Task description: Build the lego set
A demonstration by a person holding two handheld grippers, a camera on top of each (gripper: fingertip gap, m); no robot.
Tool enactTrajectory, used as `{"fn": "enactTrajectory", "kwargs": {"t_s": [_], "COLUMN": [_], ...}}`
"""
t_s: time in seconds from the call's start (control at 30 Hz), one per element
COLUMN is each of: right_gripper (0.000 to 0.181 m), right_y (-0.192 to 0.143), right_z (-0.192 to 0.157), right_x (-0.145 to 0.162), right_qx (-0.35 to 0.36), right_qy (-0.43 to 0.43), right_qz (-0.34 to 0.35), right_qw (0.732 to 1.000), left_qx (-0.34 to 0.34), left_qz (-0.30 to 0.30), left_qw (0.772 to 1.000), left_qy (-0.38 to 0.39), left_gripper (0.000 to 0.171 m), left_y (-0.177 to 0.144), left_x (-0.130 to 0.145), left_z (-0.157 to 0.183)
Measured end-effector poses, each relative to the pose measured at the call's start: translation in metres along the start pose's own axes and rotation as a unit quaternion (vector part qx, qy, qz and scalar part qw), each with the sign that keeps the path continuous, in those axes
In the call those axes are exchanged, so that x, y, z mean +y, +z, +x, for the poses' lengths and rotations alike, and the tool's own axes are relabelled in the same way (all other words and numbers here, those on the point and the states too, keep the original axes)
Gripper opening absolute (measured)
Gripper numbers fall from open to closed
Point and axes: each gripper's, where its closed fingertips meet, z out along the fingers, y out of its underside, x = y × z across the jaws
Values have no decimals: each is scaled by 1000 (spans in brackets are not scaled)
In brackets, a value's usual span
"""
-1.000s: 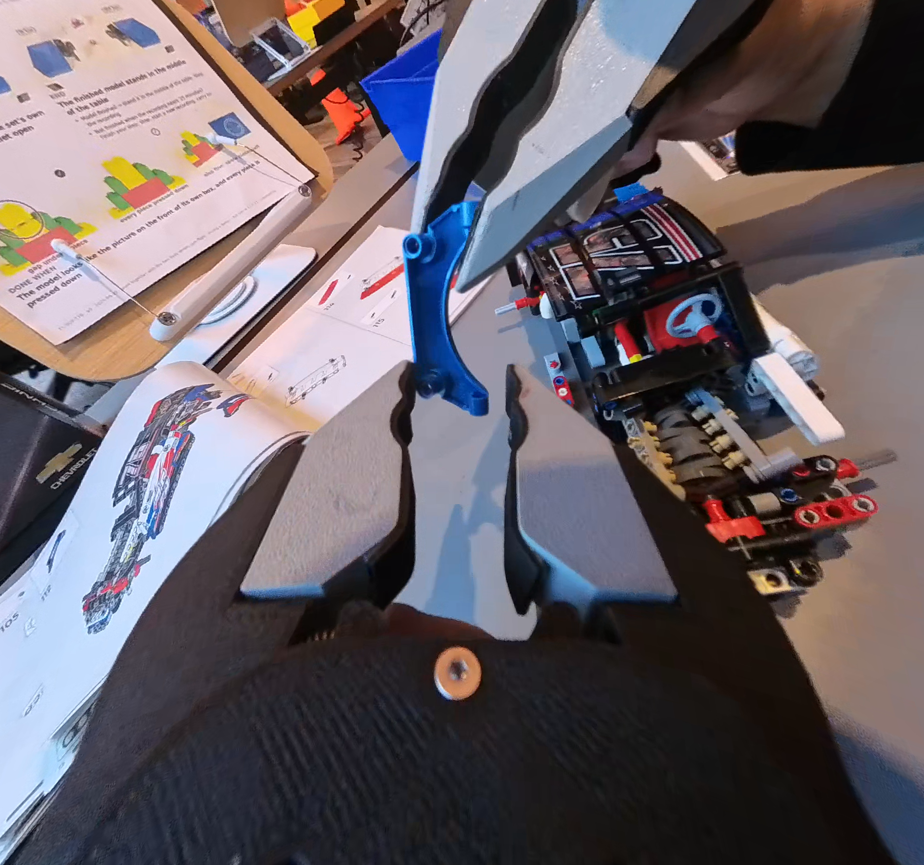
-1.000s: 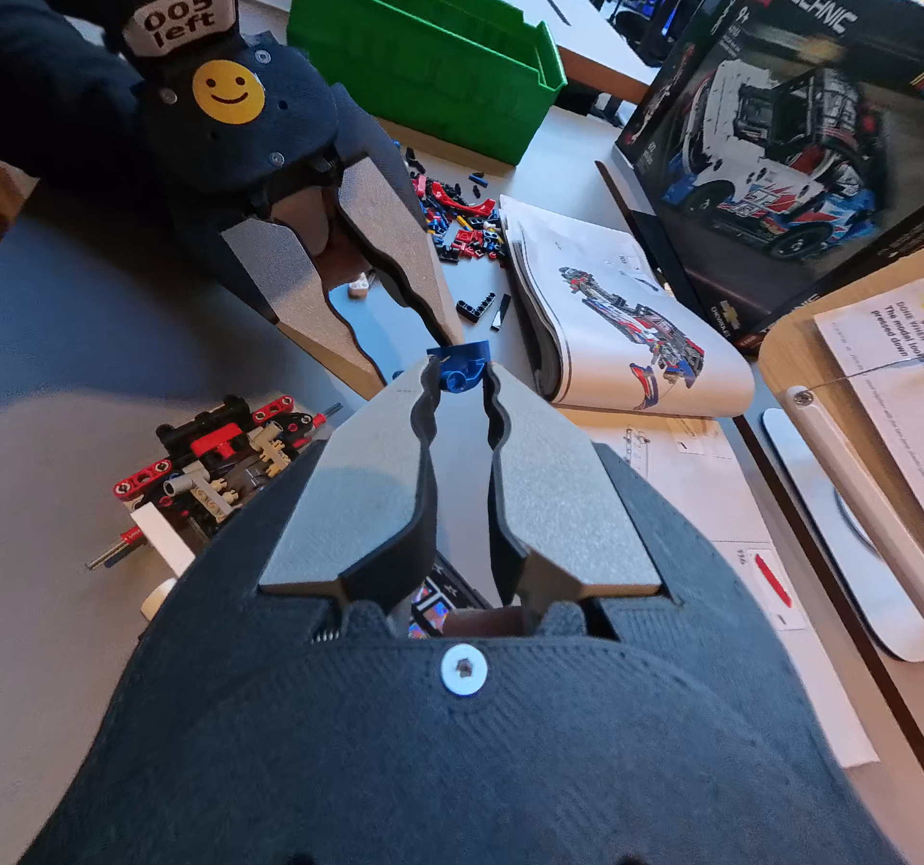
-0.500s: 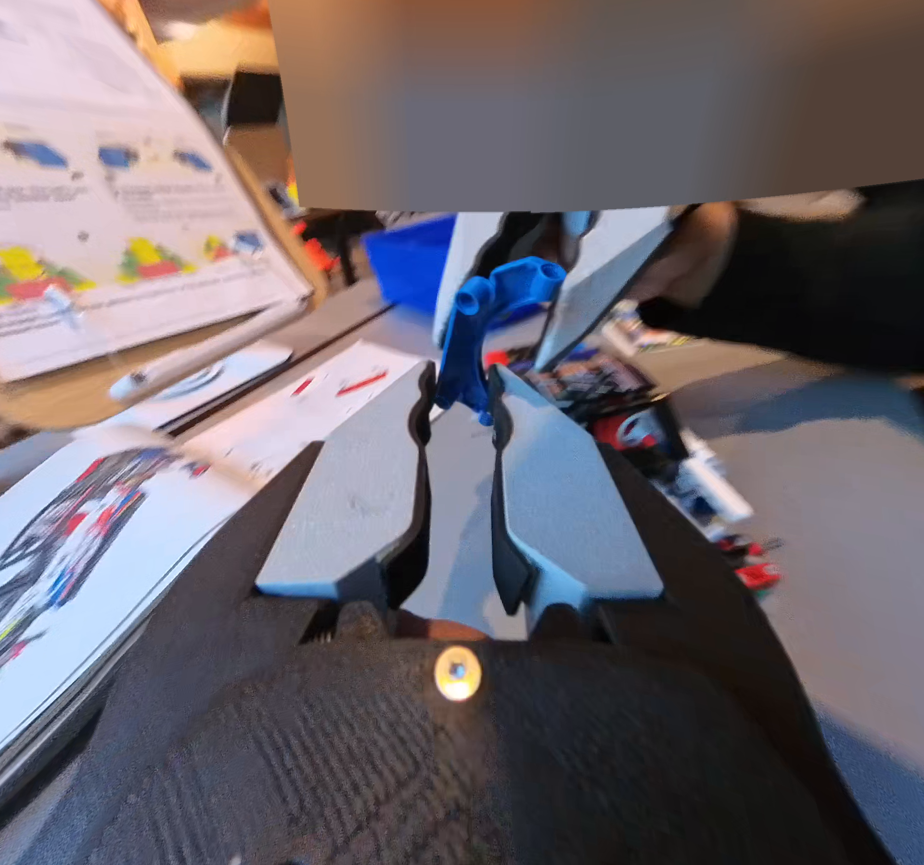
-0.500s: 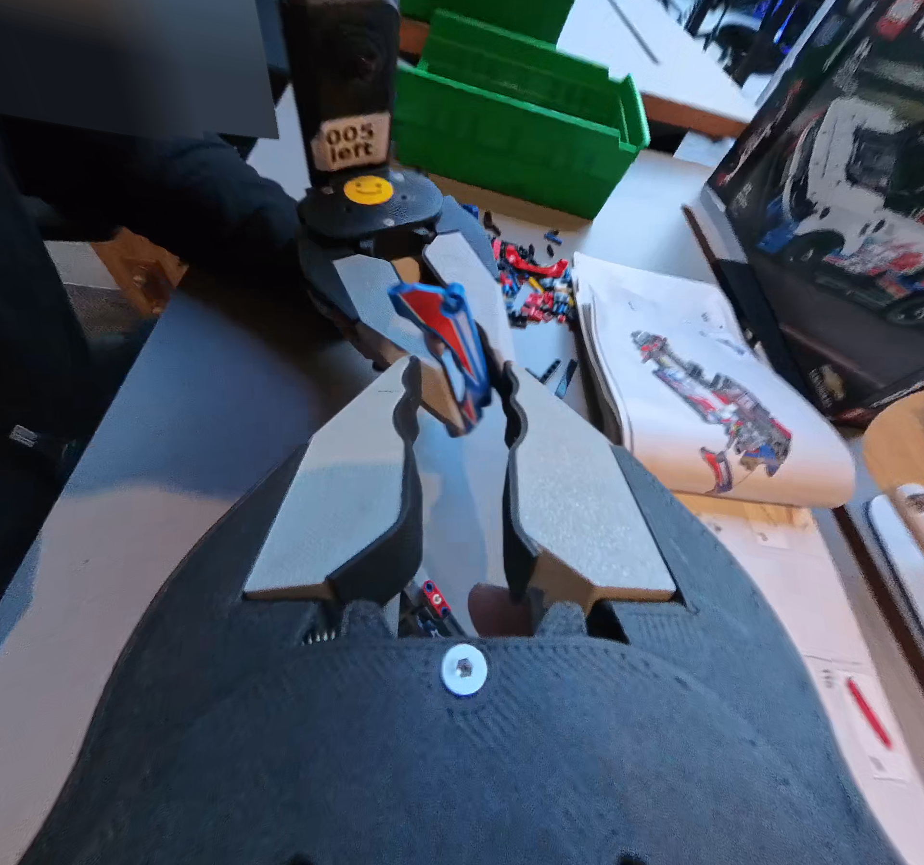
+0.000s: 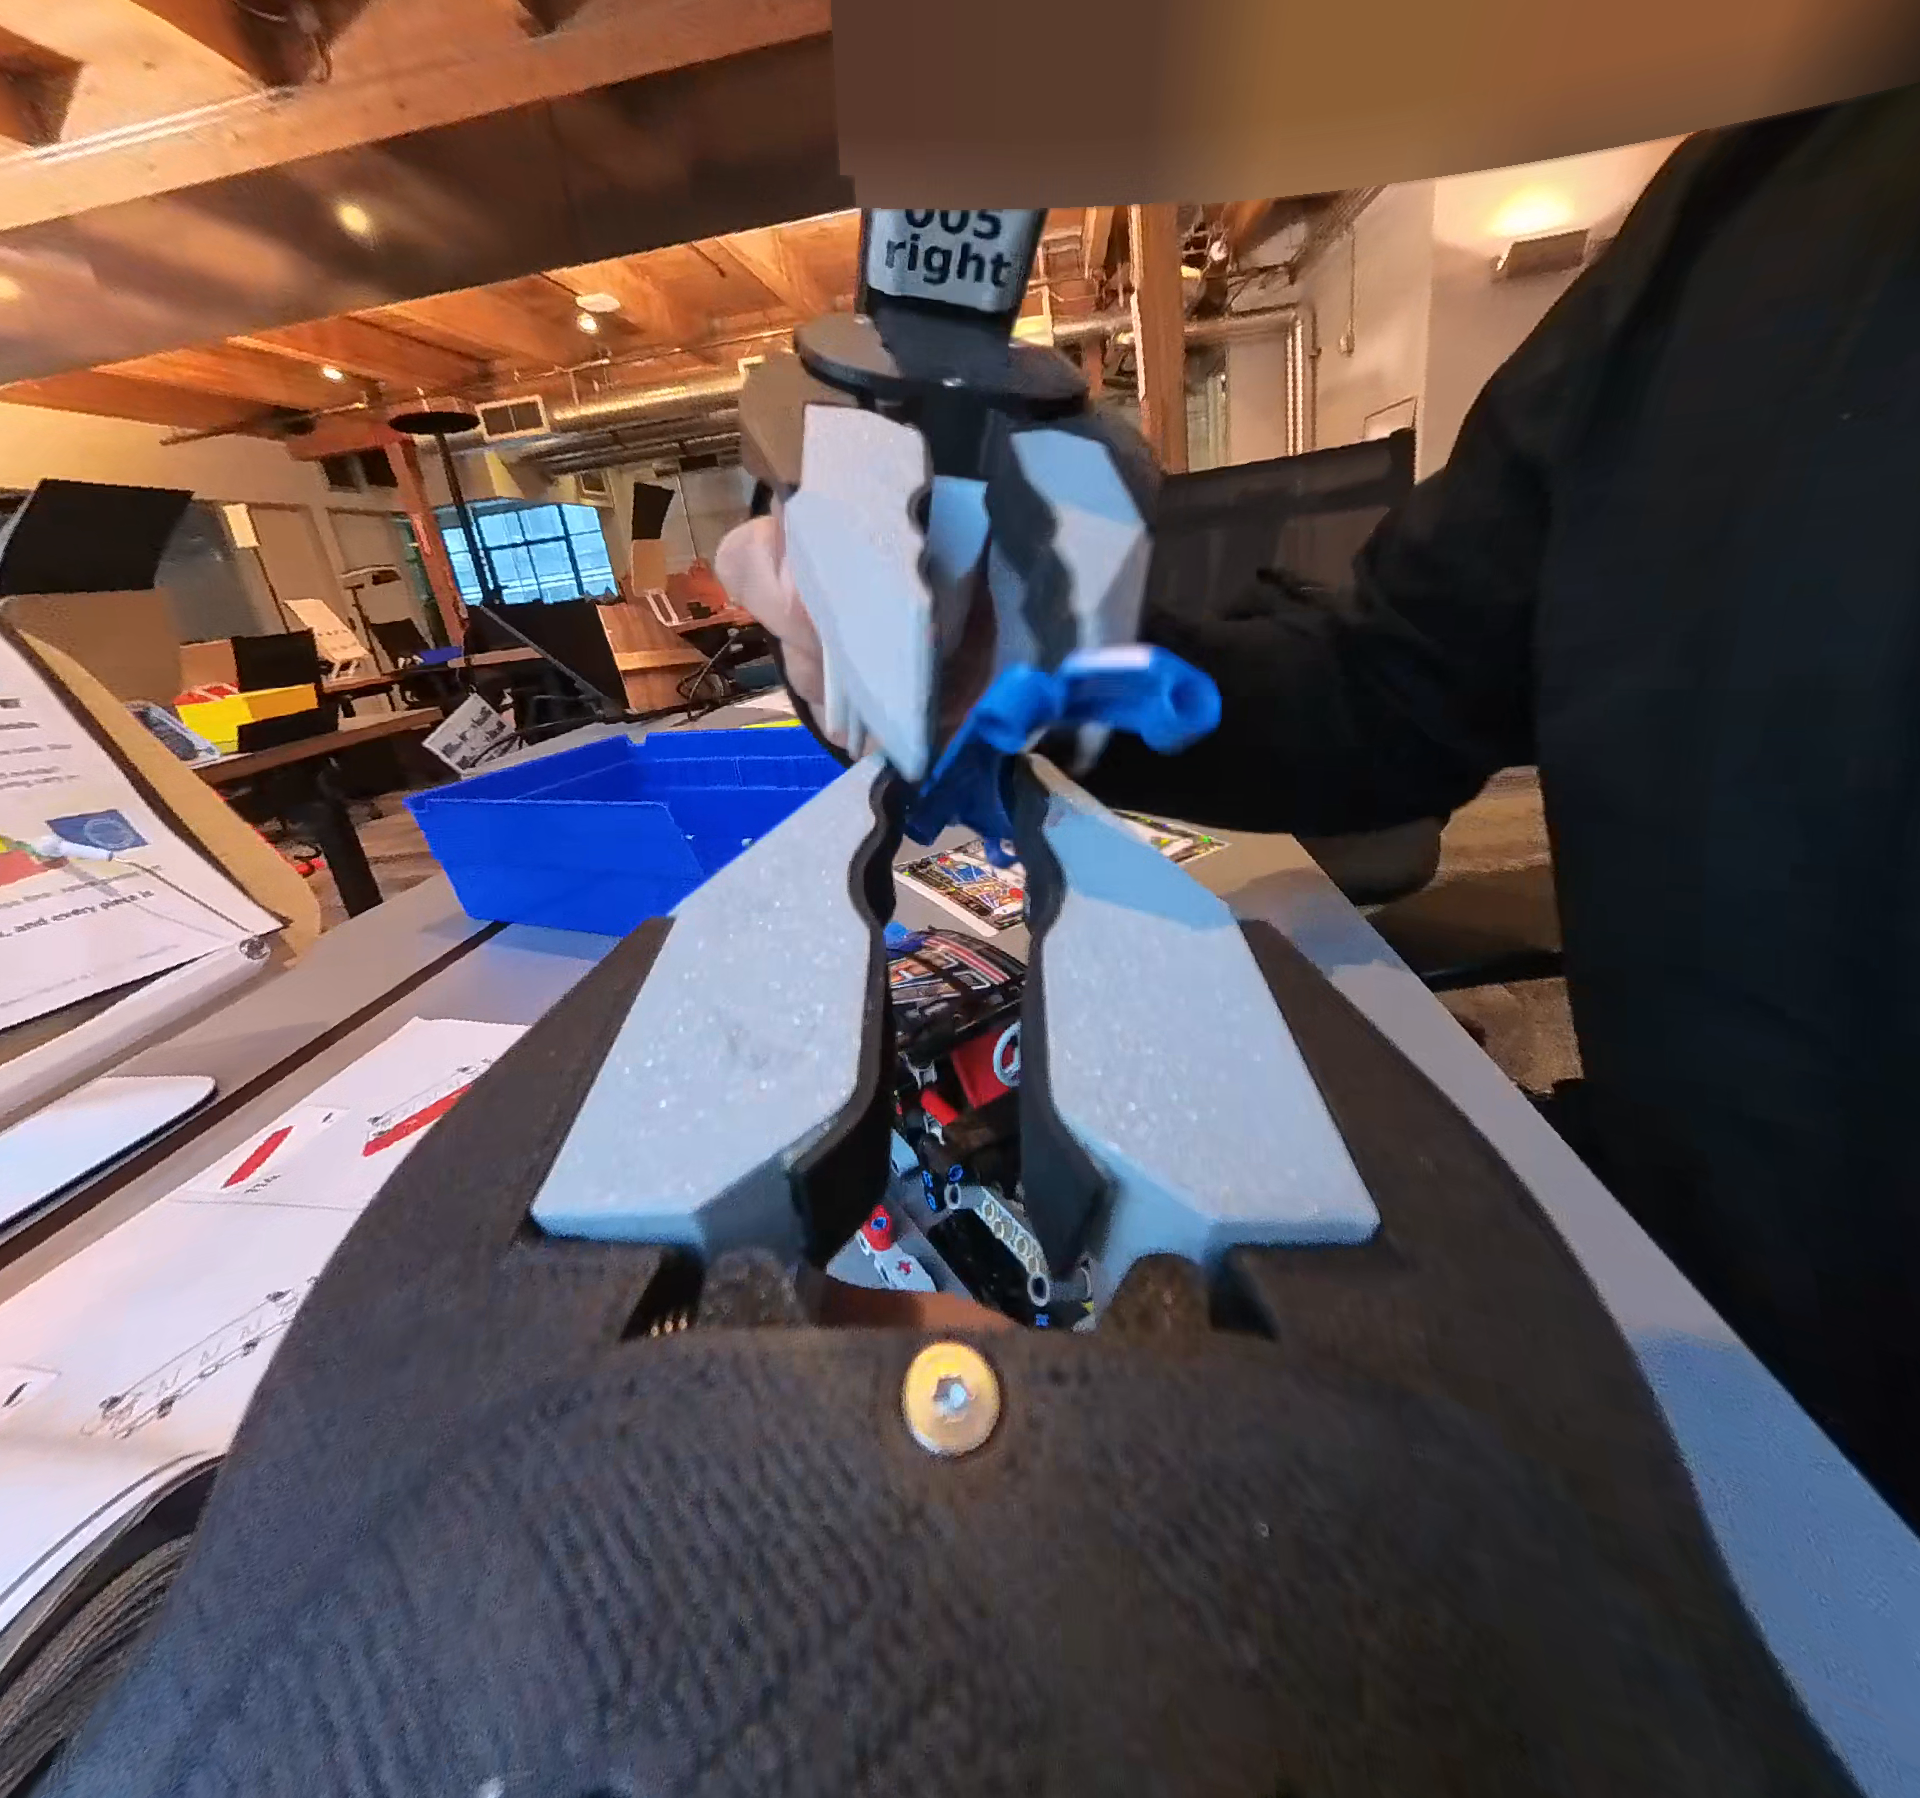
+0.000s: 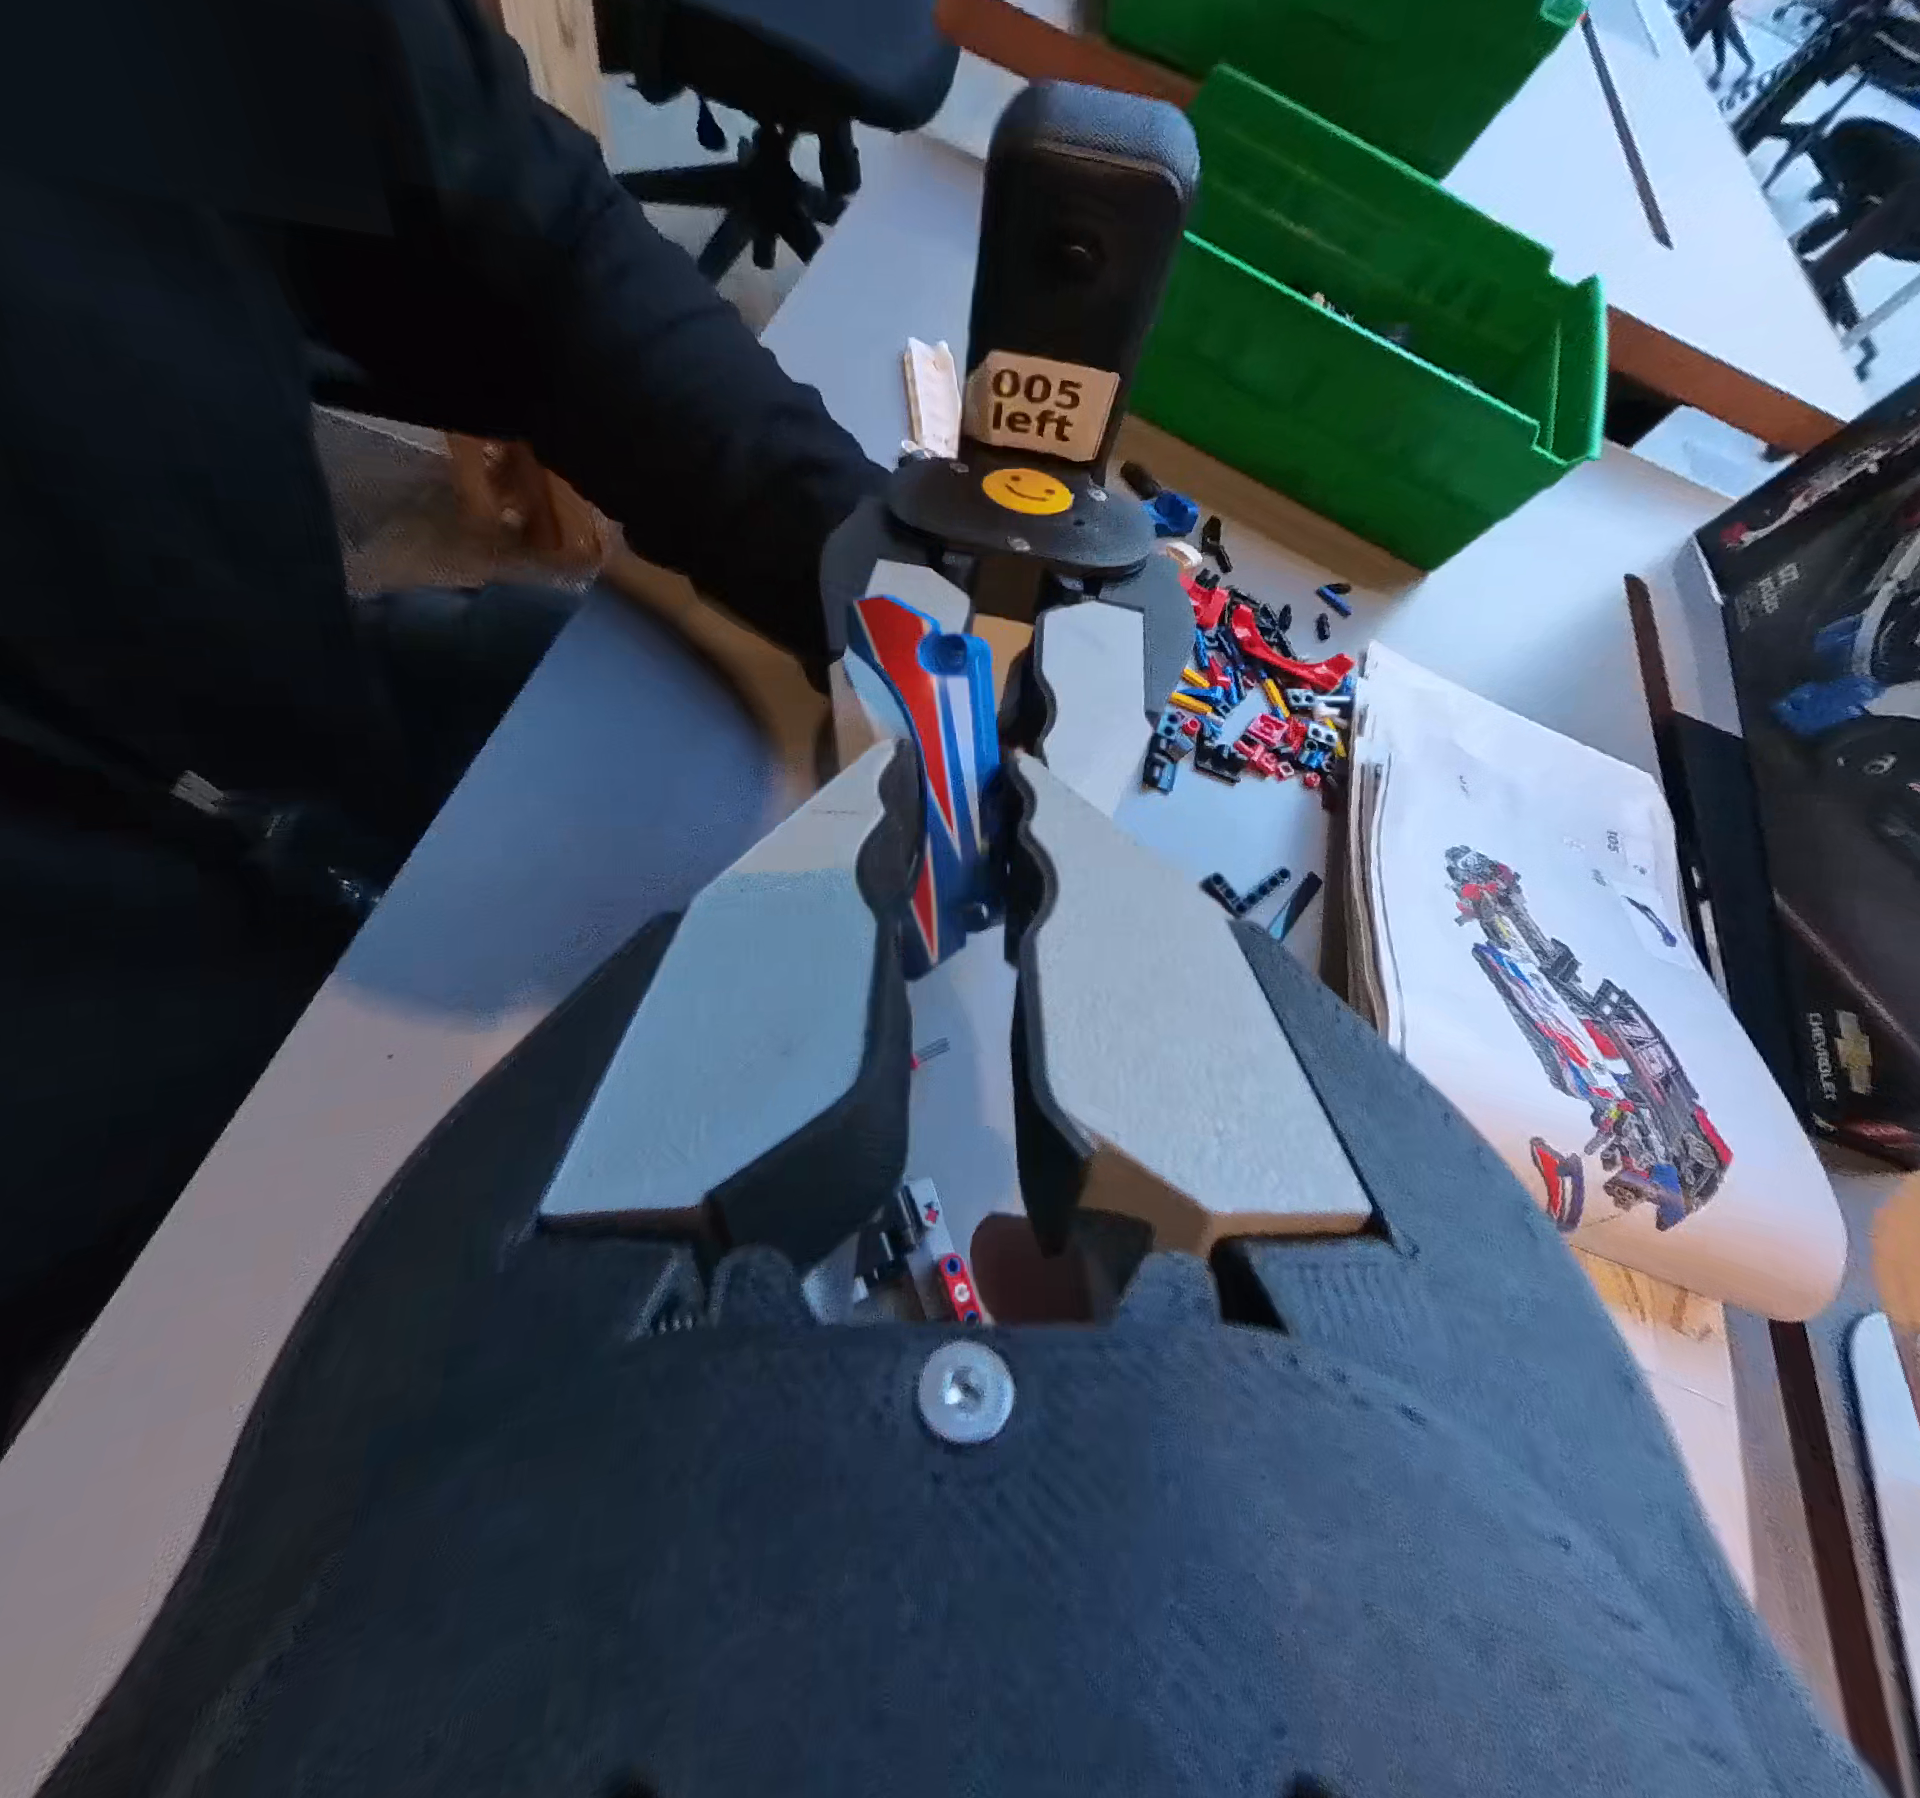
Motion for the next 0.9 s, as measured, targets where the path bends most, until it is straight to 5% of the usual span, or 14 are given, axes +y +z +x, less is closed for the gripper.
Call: {"fn": "enactTrajectory", "kwargs": {"t_s": [0.43, 0.5, 0.67, 0.9], "right_gripper": [7, 0, 0, 0], "right_y": [1, -4, -11, -32], "right_z": [11, 17, 23, 41], "right_x": [23, 26, 40, 61], "right_qx": [65, 96, 127, 222], "right_qy": [31, 28, 38, -14], "right_qz": [6, 14, 23, -9], "right_qw": [997, 995, 991, 975], "left_qx": [-54, -66, -92, -129], "left_qz": [-82, -89, -116, -160], "left_qw": [995, 994, 989, 978], "left_qy": [24, 16, -9, -27], "left_gripper": [18, 3, 1, 18], "left_y": [0, 0, 4, -2], "left_x": [27, 29, 40, 63], "left_z": [-11, -14, -23, -40]}}
